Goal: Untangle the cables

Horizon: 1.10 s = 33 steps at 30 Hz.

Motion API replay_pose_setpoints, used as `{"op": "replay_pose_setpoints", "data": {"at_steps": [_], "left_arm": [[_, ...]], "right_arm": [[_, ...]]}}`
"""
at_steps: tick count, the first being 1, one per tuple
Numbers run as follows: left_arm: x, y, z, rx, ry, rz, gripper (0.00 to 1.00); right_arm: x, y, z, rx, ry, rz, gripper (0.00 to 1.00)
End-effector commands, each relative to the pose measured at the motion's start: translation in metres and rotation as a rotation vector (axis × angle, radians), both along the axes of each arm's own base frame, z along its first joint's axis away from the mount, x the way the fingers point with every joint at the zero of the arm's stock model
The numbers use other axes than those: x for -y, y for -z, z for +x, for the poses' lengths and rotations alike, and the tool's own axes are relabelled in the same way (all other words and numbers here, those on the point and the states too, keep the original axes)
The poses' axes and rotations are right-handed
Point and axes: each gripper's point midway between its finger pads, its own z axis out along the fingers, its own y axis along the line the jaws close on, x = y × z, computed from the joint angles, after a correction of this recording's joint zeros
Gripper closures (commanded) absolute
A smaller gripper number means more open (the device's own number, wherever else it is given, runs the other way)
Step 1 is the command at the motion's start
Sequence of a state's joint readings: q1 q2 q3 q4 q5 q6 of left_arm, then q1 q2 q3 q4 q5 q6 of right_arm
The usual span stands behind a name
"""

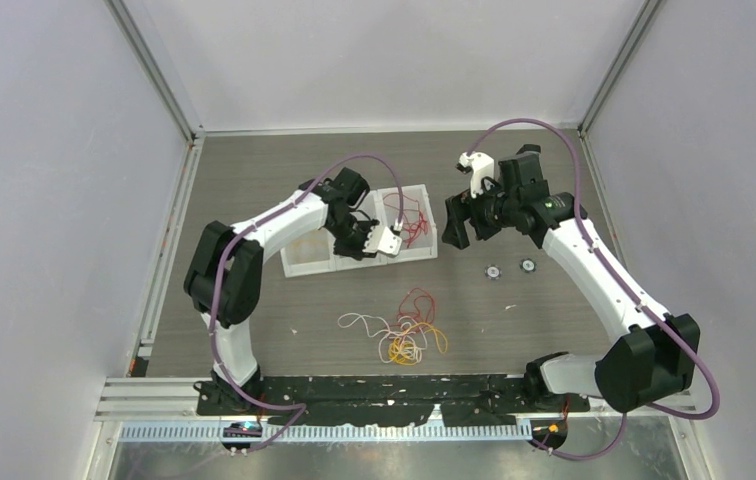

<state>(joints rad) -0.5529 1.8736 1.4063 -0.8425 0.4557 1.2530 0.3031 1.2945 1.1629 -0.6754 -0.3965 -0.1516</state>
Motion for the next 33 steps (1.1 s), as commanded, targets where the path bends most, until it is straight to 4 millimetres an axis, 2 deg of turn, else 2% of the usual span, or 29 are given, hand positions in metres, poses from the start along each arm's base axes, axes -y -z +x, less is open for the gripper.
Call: {"op": "replay_pose_setpoints", "data": {"at_steps": [1,9,15,19,23,27,31,33], "left_arm": [[0.003,-0.005,0.015,0.075,0.044,0.015,0.79],[0.006,-0.024,0.013,0.079,0.049,-0.015,1.0],[0.003,-0.043,0.029,0.095,0.031,-0.035,1.0],[-0.004,-0.03,0.052,0.168,0.012,0.034,1.0],[-0.008,-0.011,0.066,0.198,-0.006,0.097,1.0],[-0.011,0.004,0.069,0.224,0.004,0.139,1.0],[-0.009,0.006,0.062,0.208,0.017,0.129,1.0],[-0.007,-0.003,0.061,0.216,-0.001,0.108,0.88]], "right_arm": [[-0.002,-0.014,0.007,0.03,-0.001,0.028,0.14],[0.001,-0.013,0.007,0.027,0.005,0.032,0.16],[0.002,-0.013,0.006,0.023,0.004,0.037,0.16],[0.001,-0.012,0.005,0.018,0.002,0.039,0.16],[0.002,-0.01,0.006,0.012,0.002,0.039,0.16],[0.004,-0.008,0.006,0.011,0.004,0.035,0.16],[0.003,-0.006,0.007,0.001,0.0,0.036,0.16],[0.002,-0.006,0.007,0.003,-0.005,0.038,0.16]]}}
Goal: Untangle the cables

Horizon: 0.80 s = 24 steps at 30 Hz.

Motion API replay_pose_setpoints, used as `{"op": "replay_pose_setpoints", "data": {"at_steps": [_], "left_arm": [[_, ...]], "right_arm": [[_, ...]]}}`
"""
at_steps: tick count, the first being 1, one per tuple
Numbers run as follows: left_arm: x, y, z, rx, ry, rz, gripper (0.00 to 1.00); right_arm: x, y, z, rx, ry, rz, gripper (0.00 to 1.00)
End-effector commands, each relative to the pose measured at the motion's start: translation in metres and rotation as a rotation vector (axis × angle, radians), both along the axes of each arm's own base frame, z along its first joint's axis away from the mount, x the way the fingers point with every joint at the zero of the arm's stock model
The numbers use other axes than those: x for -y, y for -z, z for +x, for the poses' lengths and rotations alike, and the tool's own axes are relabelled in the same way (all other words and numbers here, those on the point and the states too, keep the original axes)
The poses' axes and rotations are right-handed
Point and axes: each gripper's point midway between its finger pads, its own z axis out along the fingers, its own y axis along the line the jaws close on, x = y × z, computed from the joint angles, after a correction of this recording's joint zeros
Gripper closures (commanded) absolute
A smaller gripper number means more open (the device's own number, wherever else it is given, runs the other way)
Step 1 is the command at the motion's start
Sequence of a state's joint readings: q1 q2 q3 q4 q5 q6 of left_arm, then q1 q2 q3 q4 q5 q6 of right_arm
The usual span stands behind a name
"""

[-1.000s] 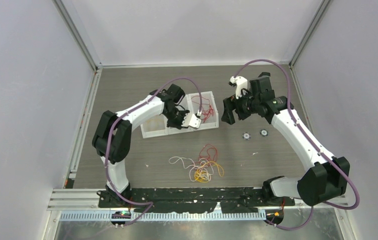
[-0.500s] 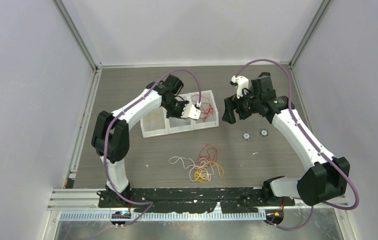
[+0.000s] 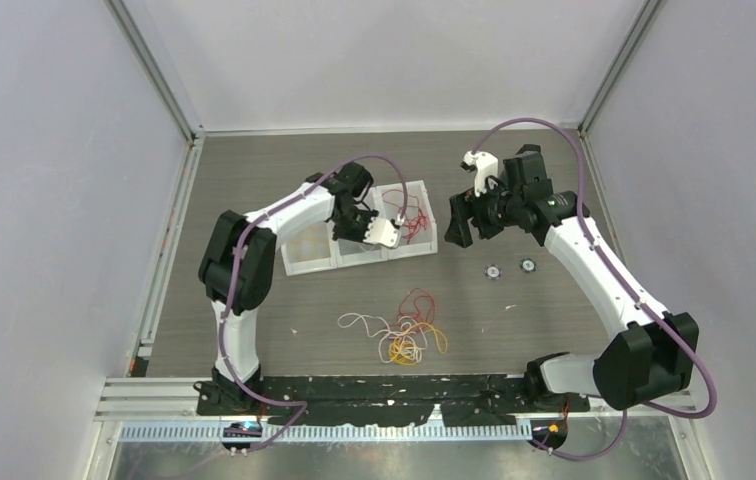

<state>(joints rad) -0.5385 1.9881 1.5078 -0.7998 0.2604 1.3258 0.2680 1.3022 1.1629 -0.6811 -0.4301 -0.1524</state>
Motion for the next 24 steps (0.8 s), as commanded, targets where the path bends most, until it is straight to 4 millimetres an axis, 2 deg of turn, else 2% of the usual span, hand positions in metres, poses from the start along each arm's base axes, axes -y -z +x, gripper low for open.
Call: {"op": "replay_pose_setpoints", "data": {"at_steps": [1,5,7,10,11,12,13,16,18,21,22,24], "left_arm": [[0.01,-0.027,0.005,0.066,-0.004,-0.061,0.8],[0.016,-0.087,0.0,0.122,-0.052,-0.185,0.47],[0.016,-0.116,-0.009,0.141,-0.069,-0.239,0.35],[0.01,-0.149,-0.036,0.128,-0.098,-0.309,0.23],[0.007,-0.156,-0.049,0.107,-0.102,-0.33,0.14],[0.004,-0.161,-0.067,0.066,-0.105,-0.354,0.03],[0.003,-0.165,-0.085,0.021,-0.121,-0.388,0.01],[0.01,-0.177,-0.145,-0.168,-0.181,-0.522,0.0],[0.022,-0.172,-0.172,-0.282,-0.242,-0.584,0.02],[0.043,-0.167,-0.209,-0.43,-0.349,-0.674,0.14],[0.048,-0.162,-0.219,-0.476,-0.396,-0.694,0.18],[0.054,-0.143,-0.242,-0.56,-0.449,-0.71,0.21]], "right_arm": [[-0.004,-0.01,0.005,0.028,-0.018,0.021,0.16],[-0.003,-0.012,0.003,0.051,-0.036,0.013,0.16],[-0.002,-0.011,0.0,0.054,-0.055,0.005,0.15],[-0.004,-0.007,-0.016,0.027,-0.121,0.006,0.14],[-0.007,-0.006,-0.023,0.021,-0.161,0.019,0.14],[-0.007,0.003,-0.033,-0.023,-0.179,0.021,0.14],[-0.011,0.008,-0.04,-0.055,-0.204,0.037,0.14],[-0.015,0.041,-0.071,-0.221,-0.259,0.046,0.18],[-0.02,0.057,-0.085,-0.292,-0.285,0.041,0.2],[-0.034,0.069,-0.102,-0.374,-0.336,0.057,0.22],[-0.037,0.075,-0.107,-0.403,-0.344,0.057,0.22],[-0.048,0.084,-0.115,-0.425,-0.38,0.048,0.23]]}}
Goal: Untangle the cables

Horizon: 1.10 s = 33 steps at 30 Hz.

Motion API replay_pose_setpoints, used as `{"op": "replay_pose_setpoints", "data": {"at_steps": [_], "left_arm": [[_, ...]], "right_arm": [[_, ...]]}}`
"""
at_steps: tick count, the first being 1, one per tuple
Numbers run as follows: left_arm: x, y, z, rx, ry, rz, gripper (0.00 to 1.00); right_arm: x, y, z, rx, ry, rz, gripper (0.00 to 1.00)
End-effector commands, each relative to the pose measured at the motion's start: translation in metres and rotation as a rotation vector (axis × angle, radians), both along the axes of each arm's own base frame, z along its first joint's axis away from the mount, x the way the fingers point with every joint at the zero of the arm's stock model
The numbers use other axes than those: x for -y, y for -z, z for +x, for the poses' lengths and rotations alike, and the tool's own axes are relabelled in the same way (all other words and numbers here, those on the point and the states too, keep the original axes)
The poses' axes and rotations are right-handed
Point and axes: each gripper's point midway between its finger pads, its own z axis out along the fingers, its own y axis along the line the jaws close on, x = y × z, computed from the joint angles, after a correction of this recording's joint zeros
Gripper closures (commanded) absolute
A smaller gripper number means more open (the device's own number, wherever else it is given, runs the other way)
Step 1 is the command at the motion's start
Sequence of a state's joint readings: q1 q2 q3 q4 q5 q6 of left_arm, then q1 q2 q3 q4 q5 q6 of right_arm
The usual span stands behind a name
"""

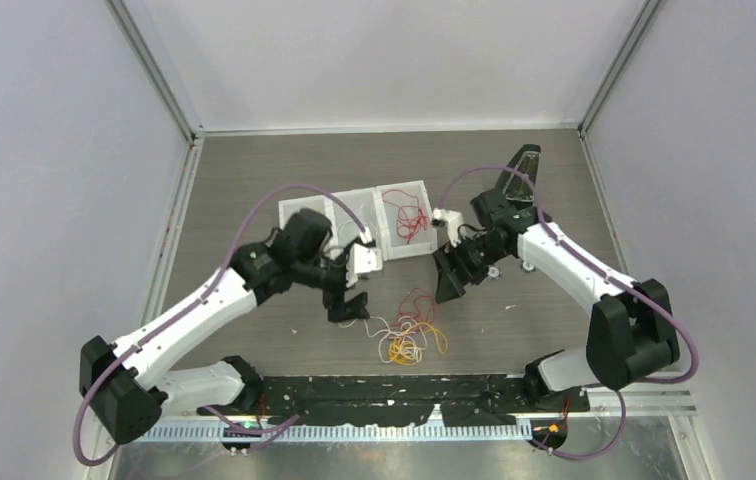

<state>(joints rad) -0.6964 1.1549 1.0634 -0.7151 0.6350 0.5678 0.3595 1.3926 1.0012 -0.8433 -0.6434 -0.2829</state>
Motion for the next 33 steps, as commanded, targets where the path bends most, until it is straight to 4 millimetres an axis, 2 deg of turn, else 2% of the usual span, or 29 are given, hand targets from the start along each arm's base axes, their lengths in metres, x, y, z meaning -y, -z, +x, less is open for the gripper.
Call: {"op": "replay_pose_setpoints", "data": {"at_steps": [1,4,7,12,16,19,21,23,24,26,28,29,31,32,33], "left_arm": [[0.029,0.019,-0.051,-0.318,-0.128,-0.143,0.21],[0.031,0.047,-0.057,-0.371,-0.219,-0.128,0.26],[0.025,0.073,-0.045,-0.376,-0.327,-0.079,0.27],[0.025,0.09,-0.033,-0.203,-0.247,-0.036,0.2],[0.027,0.089,-0.022,0.048,-0.078,0.021,0.23],[0.019,0.092,-0.028,0.227,0.141,0.1,0.25],[0.011,0.097,-0.031,0.289,0.248,0.144,0.23],[0.009,0.102,-0.035,0.342,0.331,0.166,0.2],[0.009,0.105,-0.034,0.37,0.352,0.173,0.19],[0.012,0.111,-0.029,0.407,0.362,0.187,0.19],[0.015,0.114,-0.024,0.423,0.358,0.195,0.18],[0.017,0.117,-0.022,0.427,0.358,0.199,0.19],[0.017,0.123,-0.02,0.421,0.372,0.223,0.25],[0.015,0.128,-0.019,0.417,0.378,0.244,0.31],[0.012,0.133,-0.017,0.413,0.381,0.275,0.42]], "right_arm": [[-0.029,0.008,-0.026,-0.061,-0.109,0.045,0.23],[-0.044,0.019,-0.033,-0.075,-0.154,0.03,0.23],[-0.056,0.034,-0.032,-0.094,-0.177,0.01,0.23],[-0.069,0.057,-0.039,-0.212,-0.2,0.004,0.25],[-0.072,0.071,-0.043,-0.279,-0.215,-0.017,0.36],[-0.072,0.075,-0.045,-0.306,-0.219,-0.019,0.44],[-0.072,0.075,-0.046,-0.312,-0.22,-0.019,0.52],[-0.073,0.076,-0.046,-0.318,-0.221,-0.017,0.64],[-0.073,0.076,-0.046,-0.319,-0.221,-0.017,0.73],[-0.072,0.076,-0.046,-0.319,-0.223,-0.018,0.83],[-0.072,0.074,-0.045,-0.309,-0.228,-0.022,0.92],[-0.071,0.074,-0.044,-0.301,-0.227,-0.028,0.93],[-0.069,0.072,-0.042,-0.286,-0.226,-0.037,0.94],[-0.067,0.07,-0.039,-0.264,-0.227,-0.042,0.95],[-0.065,0.069,-0.037,-0.257,-0.222,-0.048,0.95]]}}
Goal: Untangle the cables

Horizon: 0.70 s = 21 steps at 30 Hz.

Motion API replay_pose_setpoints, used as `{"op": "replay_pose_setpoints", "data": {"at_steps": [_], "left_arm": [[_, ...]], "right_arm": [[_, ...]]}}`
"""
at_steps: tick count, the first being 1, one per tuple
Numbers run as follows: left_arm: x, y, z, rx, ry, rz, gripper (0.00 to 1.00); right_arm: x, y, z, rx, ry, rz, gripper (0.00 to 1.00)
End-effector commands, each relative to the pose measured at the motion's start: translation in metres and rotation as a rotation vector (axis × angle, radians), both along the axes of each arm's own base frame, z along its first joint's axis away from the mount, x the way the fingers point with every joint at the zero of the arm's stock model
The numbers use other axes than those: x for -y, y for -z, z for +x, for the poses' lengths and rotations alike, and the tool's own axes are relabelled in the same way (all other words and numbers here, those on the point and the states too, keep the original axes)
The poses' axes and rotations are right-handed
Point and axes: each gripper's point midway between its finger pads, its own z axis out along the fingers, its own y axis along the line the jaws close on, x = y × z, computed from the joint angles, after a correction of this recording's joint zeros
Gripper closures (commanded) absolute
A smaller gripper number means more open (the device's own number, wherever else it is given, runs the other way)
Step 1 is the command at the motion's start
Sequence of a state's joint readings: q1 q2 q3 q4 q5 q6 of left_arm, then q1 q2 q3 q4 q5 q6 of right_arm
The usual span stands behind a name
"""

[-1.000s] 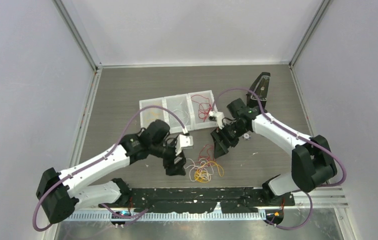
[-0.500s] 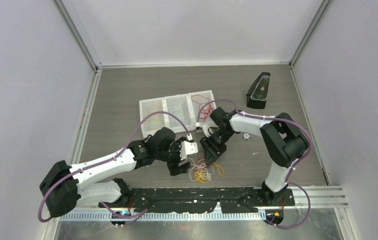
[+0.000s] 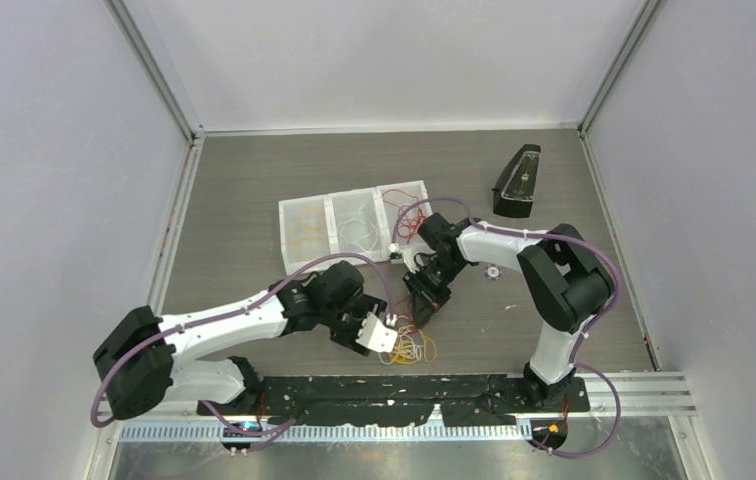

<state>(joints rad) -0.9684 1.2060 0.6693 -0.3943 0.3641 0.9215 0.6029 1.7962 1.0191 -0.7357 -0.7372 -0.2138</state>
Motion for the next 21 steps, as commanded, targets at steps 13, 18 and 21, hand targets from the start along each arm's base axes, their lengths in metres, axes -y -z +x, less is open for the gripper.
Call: {"op": "replay_pose_setpoints", "data": {"at_steps": [13,18,21], "left_arm": [[-0.058,-0.151,0.022,0.027,-0.284,-0.262,1.0],[-0.068,-0.23,0.025,0.109,-0.387,-0.452,1.0],[-0.07,-0.274,0.028,0.148,-0.422,-0.551,1.0]], "right_arm": [[0.07,-0.024,0.073,0.422,0.031,-0.22,0.95],[0.104,-0.02,0.088,0.483,0.036,-0.314,0.95],[0.118,-0.017,0.091,0.479,0.039,-0.338,0.95]]}}
